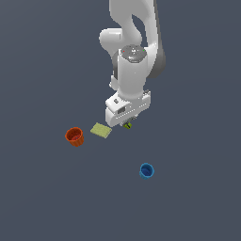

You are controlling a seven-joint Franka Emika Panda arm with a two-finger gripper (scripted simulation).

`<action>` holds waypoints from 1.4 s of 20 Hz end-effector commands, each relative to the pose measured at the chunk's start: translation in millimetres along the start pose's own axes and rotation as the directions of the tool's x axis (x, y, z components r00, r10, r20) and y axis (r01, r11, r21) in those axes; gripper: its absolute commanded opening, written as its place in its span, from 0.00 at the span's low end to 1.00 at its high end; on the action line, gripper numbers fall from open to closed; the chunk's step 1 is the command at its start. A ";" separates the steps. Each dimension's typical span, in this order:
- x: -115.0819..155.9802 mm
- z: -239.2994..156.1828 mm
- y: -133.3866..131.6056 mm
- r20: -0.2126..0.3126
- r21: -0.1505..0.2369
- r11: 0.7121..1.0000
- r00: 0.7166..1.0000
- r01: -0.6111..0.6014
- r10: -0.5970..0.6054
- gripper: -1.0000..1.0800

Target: Pick up a designated object from a clutter of objects.

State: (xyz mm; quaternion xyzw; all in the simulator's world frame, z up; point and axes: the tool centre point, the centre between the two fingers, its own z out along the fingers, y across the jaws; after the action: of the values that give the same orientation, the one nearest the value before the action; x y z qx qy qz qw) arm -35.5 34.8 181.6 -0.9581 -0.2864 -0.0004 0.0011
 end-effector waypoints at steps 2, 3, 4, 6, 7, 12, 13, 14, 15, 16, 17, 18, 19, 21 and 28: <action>-15.0 -31.0 30.8 -0.001 0.002 1.000 1.000 0.001 -0.001 0.00; -19.0 -39.7 39.7 -0.001 0.002 1.000 1.000 0.001 -0.001 0.00; -23.1 -48.4 48.7 -0.001 0.002 1.000 1.000 0.001 -0.001 0.00; -31.1 -65.8 66.7 -0.001 0.002 1.000 1.000 0.001 -0.001 0.00; -35.1 -74.5 75.7 -0.001 0.002 1.000 1.000 0.001 -0.001 0.00; -53.5 -115.3 118.9 0.000 0.001 1.000 1.000 0.000 0.000 0.00; -56.4 -122.3 126.2 0.000 0.000 1.000 1.000 0.000 0.000 0.00; -59.2 -128.7 133.2 0.000 0.000 1.000 1.000 0.000 0.000 0.00; -61.6 -134.6 139.6 0.000 0.000 1.000 1.000 0.000 0.000 0.00; -63.9 -140.1 145.6 0.000 0.000 1.000 1.000 0.000 0.000 0.00; -65.8 -145.1 150.9 0.001 -0.001 1.000 1.000 0.000 0.000 0.00; -67.6 -149.5 155.9 0.001 -0.001 1.000 1.000 0.000 0.000 0.00; -69.2 -153.5 160.4 0.001 -0.001 1.000 1.000 0.000 0.000 0.00; -71.6 -160.3 167.8 0.001 -0.002 1.000 1.000 0.000 0.000 0.00; -75.0 -171.6 180.7 0.002 -0.002 1.000 1.000 -0.001 0.001 0.00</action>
State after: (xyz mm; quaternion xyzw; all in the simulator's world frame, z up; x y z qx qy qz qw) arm 0.1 -156.3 350.9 -0.9583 -0.2858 0.0000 -0.0001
